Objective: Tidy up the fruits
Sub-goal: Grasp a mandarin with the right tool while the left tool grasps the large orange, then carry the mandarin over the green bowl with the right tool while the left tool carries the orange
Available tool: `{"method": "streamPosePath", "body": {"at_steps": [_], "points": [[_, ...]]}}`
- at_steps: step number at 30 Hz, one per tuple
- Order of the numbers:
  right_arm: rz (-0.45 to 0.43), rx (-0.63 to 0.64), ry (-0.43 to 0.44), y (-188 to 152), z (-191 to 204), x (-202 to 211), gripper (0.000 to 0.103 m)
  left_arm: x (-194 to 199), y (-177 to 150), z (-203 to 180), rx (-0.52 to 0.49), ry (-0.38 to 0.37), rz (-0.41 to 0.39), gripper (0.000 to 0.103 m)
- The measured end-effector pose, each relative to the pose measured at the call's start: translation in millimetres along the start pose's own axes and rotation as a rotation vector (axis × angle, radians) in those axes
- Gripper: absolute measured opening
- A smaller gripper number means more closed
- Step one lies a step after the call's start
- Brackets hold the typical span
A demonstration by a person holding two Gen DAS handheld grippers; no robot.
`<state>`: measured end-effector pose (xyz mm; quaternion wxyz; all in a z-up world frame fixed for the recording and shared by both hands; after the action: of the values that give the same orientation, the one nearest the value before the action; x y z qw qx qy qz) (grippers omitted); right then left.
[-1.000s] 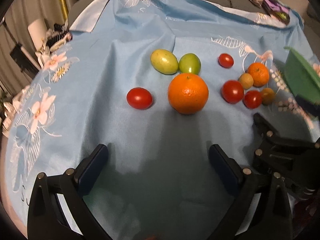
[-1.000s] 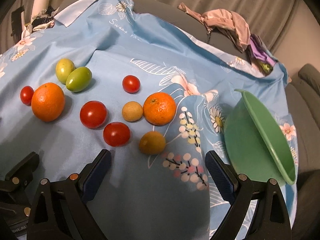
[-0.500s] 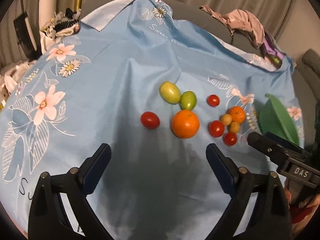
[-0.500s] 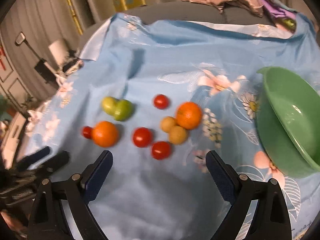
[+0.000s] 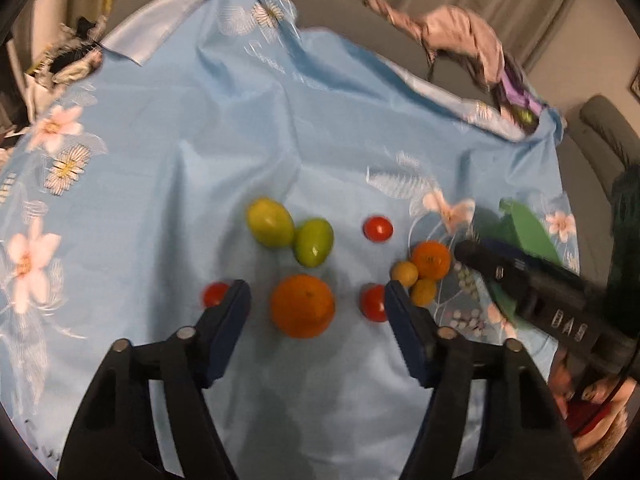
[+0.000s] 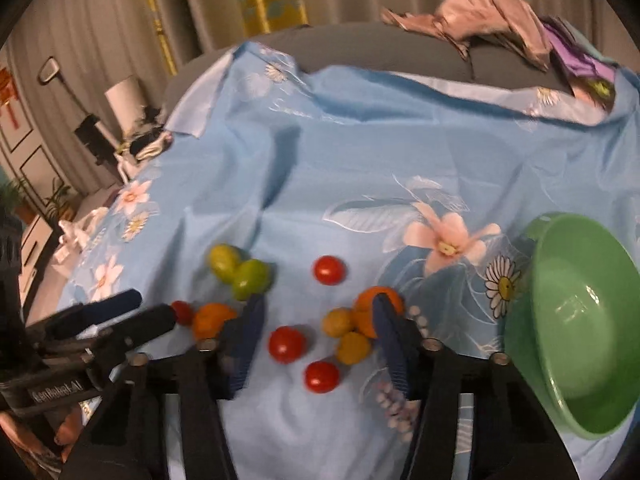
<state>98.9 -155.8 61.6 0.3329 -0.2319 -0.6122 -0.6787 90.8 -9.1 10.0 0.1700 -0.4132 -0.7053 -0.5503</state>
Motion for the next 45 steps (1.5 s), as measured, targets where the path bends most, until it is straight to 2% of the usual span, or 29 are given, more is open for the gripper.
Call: {"method": "streamPosePath", "body": {"at_steps": [3, 6, 8, 14, 17, 19, 20, 21, 25, 33, 40, 45], "points": [[0.049, 0.008, -0.049, 0, -8, -20, 0.049, -18, -6, -2, 0.008, 0.003, 0.043, 0.062], [0.067, -0.01, -0.078, -4, -15, -34, 0.049, -25, -8, 0, 0.001, 0.025, 0.05, 0.062], [0.088, -0.012, -0.085, -8, -19, -41, 0.043, -27, -8, -1, -0.007, 0.032, 0.052, 0.062], [0.077, 0.034, -0.157, -11, -26, -43, 0.043, -37, -17, 5, 0.011, 0.059, 0.086, 0.062], [0.072, 0.04, -0.165, -11, -28, -44, 0.043, -41, -21, 4, 0.01, 0.062, 0.095, 0.061], [0.067, 0.048, -0.168, -11, -27, -44, 0.043, -42, -21, 4, 0.0, 0.077, 0.081, 0.056], [0.066, 0.053, -0.17, -12, -27, -44, 0.043, -41, -21, 5, -0.003, 0.091, 0.072, 0.047], [0.063, 0.054, -0.171, -11, -27, -45, 0.043, -40, -21, 8, 0.0, 0.109, 0.064, 0.046], [0.061, 0.048, -0.169, -10, -29, -45, 0.043, -40, -21, 11, 0.018, 0.092, 0.056, 0.046], [0.077, 0.042, -0.158, -10, -29, -44, 0.043, -33, -25, 9, 0.03, 0.103, 0.057, 0.045], [0.068, 0.029, -0.187, -7, -33, -37, 0.043, 1, -24, 8, 0.032, 0.099, -0.019, 0.045], [0.059, -0.025, -0.146, -5, -40, -36, 0.043, 13, -25, 15, 0.036, 0.11, -0.043, 0.045]]}}
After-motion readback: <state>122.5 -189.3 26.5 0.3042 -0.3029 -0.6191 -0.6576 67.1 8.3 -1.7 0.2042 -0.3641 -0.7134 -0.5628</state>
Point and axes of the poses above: each gripper's, at about its wrist camera, not at the fingertips, and x roughly against the way its jaws point, z to its left, y to its top, the point moved 6 cm from there along -x, roughly the way its jaws point, and after that the axes turned 6 degrees about -z, right-handed, at the moved point
